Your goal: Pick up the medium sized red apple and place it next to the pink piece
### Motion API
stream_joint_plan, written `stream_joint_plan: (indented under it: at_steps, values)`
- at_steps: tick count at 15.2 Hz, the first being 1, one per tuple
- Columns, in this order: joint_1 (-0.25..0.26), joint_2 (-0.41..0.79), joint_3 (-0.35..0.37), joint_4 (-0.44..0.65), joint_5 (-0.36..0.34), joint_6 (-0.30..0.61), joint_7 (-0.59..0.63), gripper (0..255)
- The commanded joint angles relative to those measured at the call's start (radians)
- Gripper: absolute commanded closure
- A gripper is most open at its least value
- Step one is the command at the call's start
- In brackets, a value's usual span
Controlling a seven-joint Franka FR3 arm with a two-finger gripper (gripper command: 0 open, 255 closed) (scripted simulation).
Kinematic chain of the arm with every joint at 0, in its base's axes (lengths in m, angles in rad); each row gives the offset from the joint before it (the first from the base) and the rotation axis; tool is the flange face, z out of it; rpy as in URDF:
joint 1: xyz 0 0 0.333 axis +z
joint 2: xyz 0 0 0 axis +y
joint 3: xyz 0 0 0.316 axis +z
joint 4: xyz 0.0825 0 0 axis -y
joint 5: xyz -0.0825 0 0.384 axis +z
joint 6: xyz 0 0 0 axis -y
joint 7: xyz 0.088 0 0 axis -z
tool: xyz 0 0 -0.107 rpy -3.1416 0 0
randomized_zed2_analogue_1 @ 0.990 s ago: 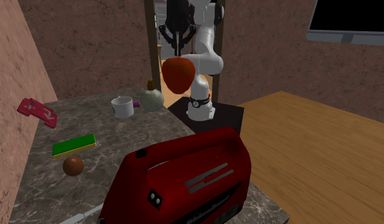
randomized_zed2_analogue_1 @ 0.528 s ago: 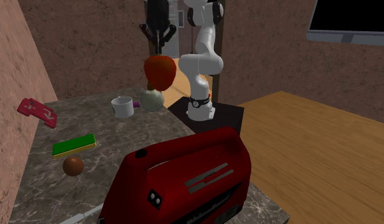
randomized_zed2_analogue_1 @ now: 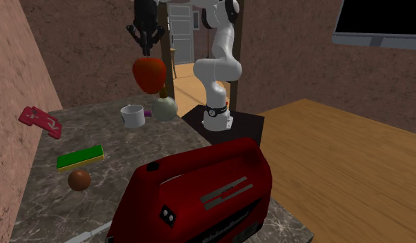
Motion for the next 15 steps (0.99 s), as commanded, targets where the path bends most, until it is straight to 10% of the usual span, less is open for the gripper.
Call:
stream_joint_plan:
  at_steps: [1, 15]
  values:
    - [0.001, 0.028, -0.057, 0.040, -0.014, -0.009, -0.054, 255]
    - [0.145, 0.294, -0.491, 0.406, 0.002, -0.078, -0.403, 255]
